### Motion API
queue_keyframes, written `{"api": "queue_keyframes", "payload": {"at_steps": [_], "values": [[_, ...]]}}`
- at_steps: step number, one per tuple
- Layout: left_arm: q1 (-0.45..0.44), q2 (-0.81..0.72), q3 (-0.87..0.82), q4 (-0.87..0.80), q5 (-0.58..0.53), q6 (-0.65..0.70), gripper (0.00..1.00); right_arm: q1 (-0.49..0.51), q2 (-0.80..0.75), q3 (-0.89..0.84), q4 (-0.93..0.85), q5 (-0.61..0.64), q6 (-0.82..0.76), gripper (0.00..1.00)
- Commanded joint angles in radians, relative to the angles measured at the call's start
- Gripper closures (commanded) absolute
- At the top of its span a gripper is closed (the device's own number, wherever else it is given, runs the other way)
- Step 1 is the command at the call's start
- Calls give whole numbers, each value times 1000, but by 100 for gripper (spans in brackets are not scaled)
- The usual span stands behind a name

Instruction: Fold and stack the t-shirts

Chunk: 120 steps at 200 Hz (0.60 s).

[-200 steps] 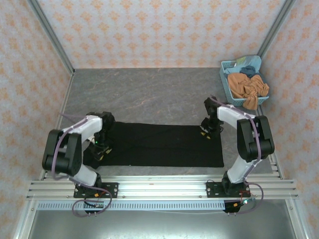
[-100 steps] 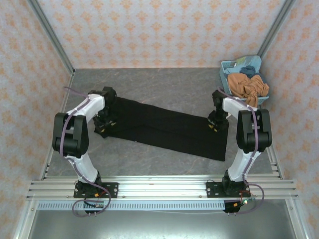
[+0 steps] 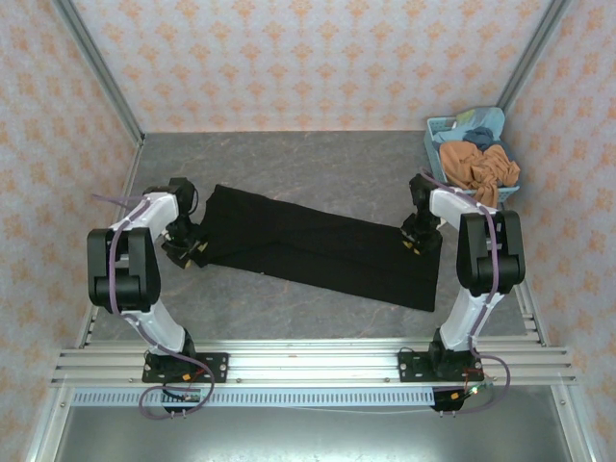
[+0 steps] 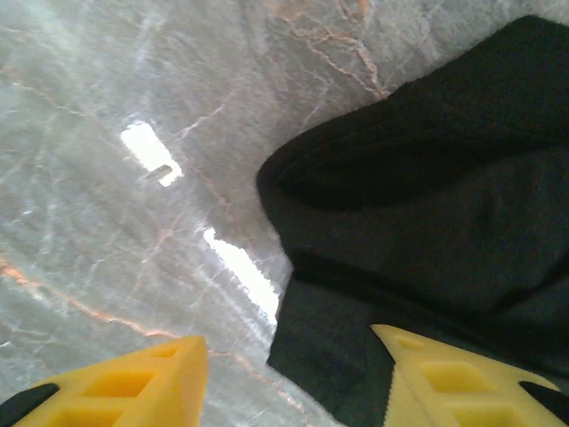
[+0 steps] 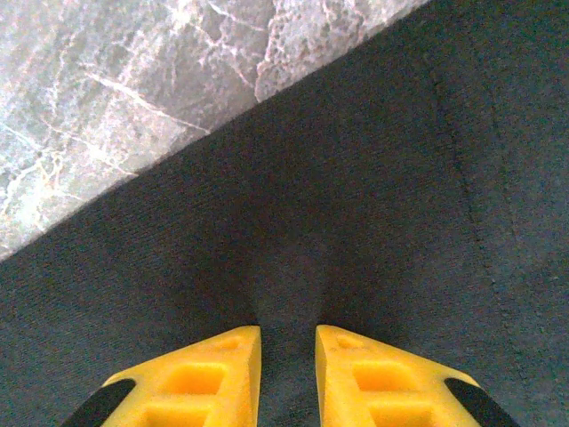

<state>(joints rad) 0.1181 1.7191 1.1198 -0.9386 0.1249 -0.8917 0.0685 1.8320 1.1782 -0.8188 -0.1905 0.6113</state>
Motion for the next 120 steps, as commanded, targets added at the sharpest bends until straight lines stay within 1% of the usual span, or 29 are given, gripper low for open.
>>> {"api": "queue_keyframes", "payload": {"at_steps": [1, 16, 33, 52, 77, 120], "values": [[7, 41, -3, 34, 11, -37, 53, -2, -14, -10, -10, 23, -14, 77], [6, 48, -9, 47, 5, -39, 55, -3, -16, -12, -9, 21, -13, 77], [6, 37, -20, 65, -1, -41, 59, -3, -16, -14, -9, 19, -12, 77], [7, 17, -24, 65, -13, -44, 70, -2, -14, -14, -6, 19, -11, 77], [6, -5, -16, 40, -44, -30, 88, -1, -10, -12, -5, 18, -10, 78], [6, -38, 2, 18, -81, -13, 99, 2, -5, -5, -6, 20, -10, 77]]}}
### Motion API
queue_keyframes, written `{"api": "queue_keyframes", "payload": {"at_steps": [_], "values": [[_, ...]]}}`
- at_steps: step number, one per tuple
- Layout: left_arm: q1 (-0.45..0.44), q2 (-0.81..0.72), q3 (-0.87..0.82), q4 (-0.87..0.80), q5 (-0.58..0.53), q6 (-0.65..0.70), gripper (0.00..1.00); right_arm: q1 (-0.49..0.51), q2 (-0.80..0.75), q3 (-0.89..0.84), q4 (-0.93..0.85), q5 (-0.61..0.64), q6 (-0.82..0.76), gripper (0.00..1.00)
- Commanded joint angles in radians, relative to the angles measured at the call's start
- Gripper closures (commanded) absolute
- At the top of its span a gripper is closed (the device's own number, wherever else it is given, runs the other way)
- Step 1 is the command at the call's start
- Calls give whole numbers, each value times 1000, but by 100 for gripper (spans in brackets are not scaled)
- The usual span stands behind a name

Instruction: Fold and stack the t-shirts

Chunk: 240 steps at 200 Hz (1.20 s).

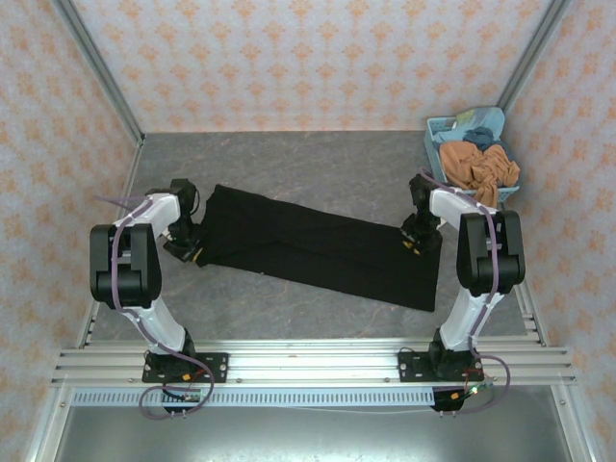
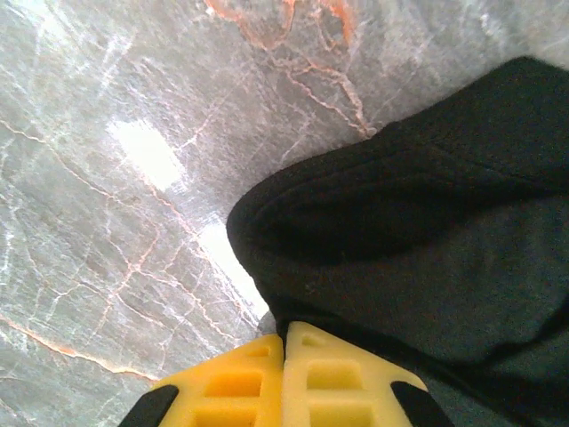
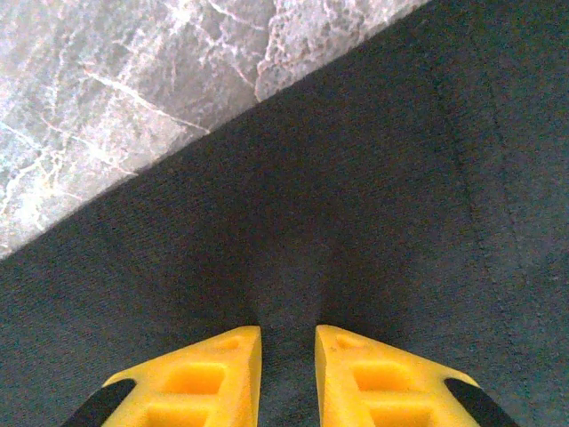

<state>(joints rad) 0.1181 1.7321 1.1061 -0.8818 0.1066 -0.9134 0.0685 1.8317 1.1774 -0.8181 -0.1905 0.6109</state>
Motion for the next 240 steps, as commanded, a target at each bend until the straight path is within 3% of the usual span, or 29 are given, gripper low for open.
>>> {"api": "queue_keyframes", "payload": {"at_steps": [1, 85, 230, 240], "values": [[7, -52, 16, -40, -63, 9, 99, 2, -5, -4, -7, 19, -9, 77], [7, -58, 119, -50, -87, 90, 100, 2, -3, -7, -10, 24, -12, 78], [6, 273, 294, -98, -260, 167, 100, 5, -5, 3, -13, 20, -6, 78], [2, 261, 295, -100, -259, 166, 91, 8, -14, 6, -14, 19, -11, 78]]}}
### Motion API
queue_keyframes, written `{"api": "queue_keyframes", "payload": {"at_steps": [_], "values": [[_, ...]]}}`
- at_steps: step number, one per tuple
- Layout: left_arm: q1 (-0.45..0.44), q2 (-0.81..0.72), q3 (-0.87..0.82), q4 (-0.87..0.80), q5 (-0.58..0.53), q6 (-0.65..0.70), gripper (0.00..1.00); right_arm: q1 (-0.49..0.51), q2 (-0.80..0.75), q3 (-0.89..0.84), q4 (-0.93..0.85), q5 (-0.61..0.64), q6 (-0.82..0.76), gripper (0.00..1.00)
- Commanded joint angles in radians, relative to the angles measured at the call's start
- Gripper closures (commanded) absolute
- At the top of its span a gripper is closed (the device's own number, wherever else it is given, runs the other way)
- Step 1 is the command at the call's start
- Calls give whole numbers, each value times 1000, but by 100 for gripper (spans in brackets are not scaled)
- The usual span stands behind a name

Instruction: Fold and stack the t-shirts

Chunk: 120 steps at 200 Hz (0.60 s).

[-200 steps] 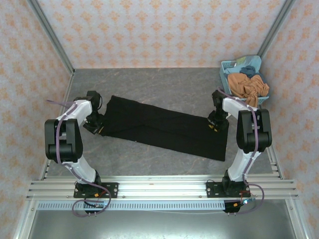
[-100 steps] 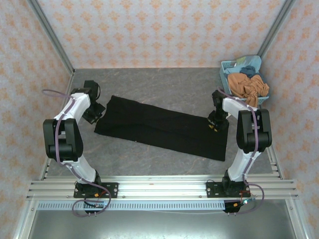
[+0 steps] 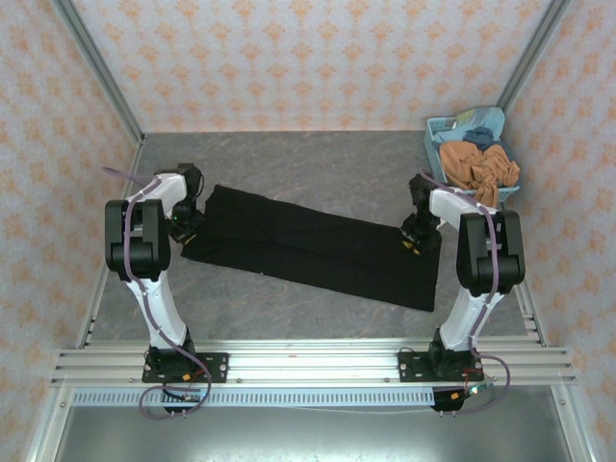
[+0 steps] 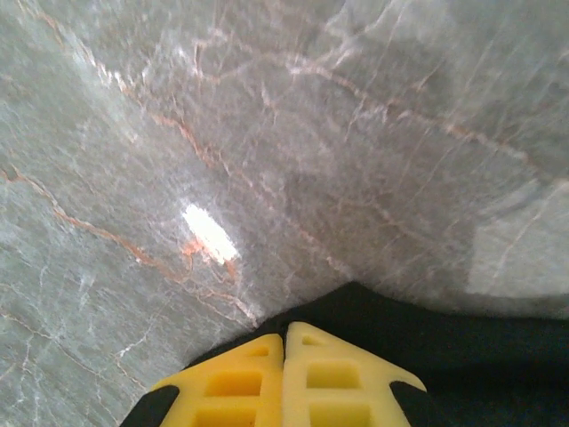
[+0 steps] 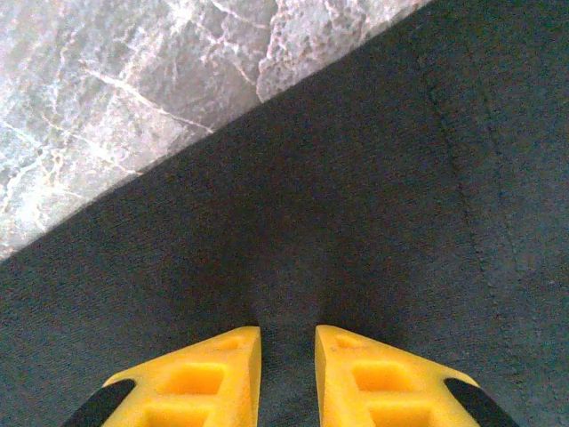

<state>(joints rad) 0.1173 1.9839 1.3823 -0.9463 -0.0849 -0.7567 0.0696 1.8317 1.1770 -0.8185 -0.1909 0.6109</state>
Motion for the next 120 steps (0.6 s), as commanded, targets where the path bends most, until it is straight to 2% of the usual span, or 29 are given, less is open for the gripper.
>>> {"api": "queue_keyframes", "payload": {"at_steps": [1, 22, 41, 81, 102, 120], "values": [[3, 7, 19, -37, -68, 10, 90, 6, -15, 7, -15, 19, -12, 78], [-5, -59, 14, -53, -74, 5, 63, 15, -42, 20, -23, 30, -24, 76], [-18, -154, 0, -77, -77, -12, 54, 21, -69, 38, -46, 44, -38, 70], [-116, -311, -64, -110, -40, -140, 53, 33, -138, 67, -86, 73, -72, 59], [-174, -344, -122, -68, 49, -236, 59, 35, -154, 69, -82, 74, -96, 58], [-199, -324, -158, -9, 128, -315, 64, 34, -136, 74, -77, 62, -119, 62]]}}
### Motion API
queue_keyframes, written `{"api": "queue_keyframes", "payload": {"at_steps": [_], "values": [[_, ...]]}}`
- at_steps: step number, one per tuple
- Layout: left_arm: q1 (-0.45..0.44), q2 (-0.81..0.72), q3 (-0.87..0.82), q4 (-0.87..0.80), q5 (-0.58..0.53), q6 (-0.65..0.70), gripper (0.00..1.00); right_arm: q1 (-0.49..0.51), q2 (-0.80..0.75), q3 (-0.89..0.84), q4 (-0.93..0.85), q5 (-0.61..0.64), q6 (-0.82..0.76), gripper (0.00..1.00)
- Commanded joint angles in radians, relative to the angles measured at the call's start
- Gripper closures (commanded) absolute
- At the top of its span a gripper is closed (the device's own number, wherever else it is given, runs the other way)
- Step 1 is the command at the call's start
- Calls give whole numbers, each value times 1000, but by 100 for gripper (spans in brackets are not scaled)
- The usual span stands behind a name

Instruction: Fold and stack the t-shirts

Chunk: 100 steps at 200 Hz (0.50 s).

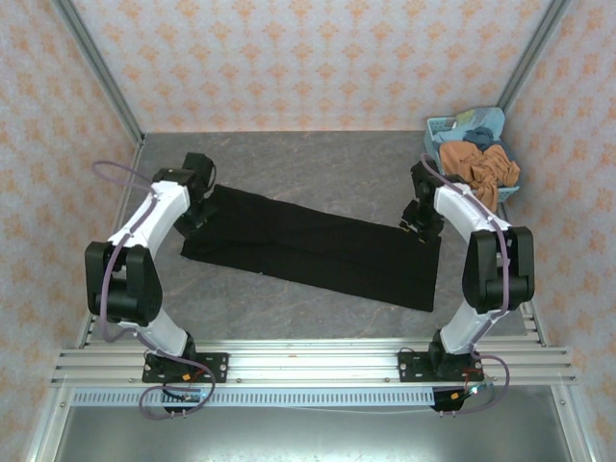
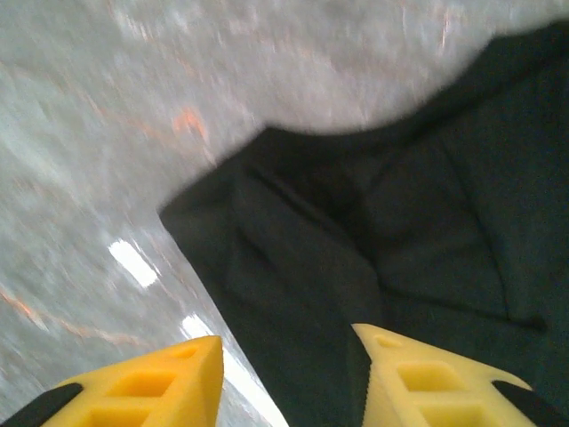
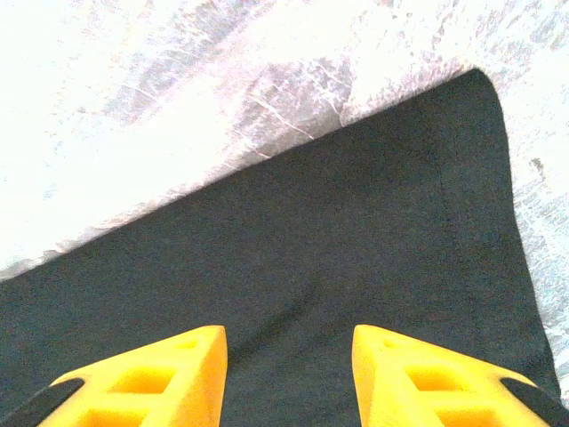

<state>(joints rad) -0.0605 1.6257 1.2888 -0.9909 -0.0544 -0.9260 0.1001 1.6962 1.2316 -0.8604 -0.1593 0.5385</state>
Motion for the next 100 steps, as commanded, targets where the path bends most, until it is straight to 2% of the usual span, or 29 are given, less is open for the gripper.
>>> {"api": "queue_keyframes", "payload": {"at_steps": [1, 21, 55, 100], "values": [[-22, 36, -66, 38, 101, -150, 64, 4, 0, 20, -35, 30, -47, 62], [-24, 96, -67, 96, 139, -205, 71, 4, 29, 26, -33, 33, -68, 67], [-22, 250, 24, 117, 134, -215, 74, -4, 92, 29, -72, 50, -85, 73], [-21, 494, 251, 129, 146, -163, 77, -5, 151, -43, -91, 14, -70, 73]]}}
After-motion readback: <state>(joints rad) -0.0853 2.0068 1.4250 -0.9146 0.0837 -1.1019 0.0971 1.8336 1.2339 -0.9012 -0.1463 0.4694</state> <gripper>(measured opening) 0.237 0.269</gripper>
